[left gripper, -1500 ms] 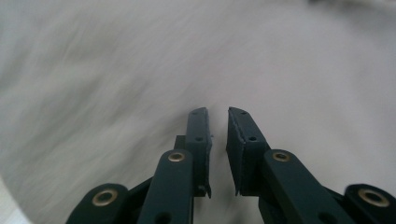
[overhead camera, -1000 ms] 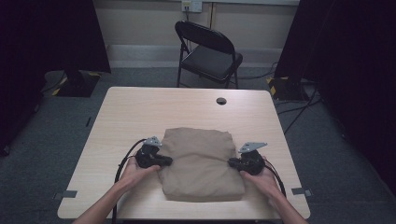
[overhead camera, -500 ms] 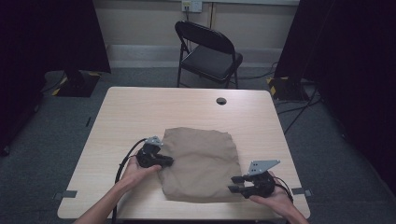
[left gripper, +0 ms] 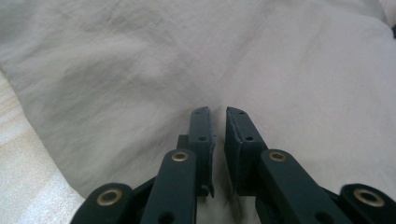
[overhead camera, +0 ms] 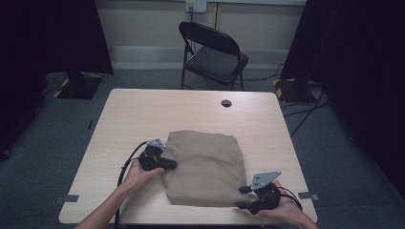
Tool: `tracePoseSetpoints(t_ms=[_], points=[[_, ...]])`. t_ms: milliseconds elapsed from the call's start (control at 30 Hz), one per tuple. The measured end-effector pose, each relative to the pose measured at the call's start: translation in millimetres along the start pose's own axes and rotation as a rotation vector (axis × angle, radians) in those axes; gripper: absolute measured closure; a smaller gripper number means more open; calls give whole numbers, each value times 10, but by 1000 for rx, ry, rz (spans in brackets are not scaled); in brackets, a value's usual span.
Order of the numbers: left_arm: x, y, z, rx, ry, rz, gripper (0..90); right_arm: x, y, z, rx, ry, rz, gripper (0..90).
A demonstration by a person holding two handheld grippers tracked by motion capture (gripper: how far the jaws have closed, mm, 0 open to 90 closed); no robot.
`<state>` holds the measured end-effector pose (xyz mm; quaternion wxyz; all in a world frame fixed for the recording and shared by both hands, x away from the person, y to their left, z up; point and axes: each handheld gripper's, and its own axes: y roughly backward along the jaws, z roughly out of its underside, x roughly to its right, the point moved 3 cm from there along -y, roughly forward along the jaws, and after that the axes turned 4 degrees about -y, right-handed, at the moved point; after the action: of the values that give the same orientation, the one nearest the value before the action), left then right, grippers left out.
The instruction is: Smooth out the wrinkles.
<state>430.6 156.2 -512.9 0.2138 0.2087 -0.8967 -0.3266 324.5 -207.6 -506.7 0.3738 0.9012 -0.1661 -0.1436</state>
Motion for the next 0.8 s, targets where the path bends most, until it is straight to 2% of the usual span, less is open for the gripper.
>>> tracePoseSetpoints(t_ms=[67,167,233,367,567,633,733,800], points=[[0,3,2,1,-1,-1,811,2,-4,18,13,15,9,470],[-4,3,4,2,0,1,810,4,-1,24,17,40,54,572],[2,3,1,-1,-2,-3,810,15,3,6,7,38,74,648],[4,2,1,0,-2,-4,810,52,9,-52,-2,0,37,810],[-7,2,-2,2,-5,-6,810,61,60,-135,18,-24,-31,840],[-5,3,-3,-1,-8,-11,809,91,68,-163,28,-53,-67,840],[15,8,-9,-7,-17,-17,775,147,31,-157,11,-87,-74,840],[54,34,-16,-13,-39,-22,740,161,8,-144,1,-101,-76,841]])
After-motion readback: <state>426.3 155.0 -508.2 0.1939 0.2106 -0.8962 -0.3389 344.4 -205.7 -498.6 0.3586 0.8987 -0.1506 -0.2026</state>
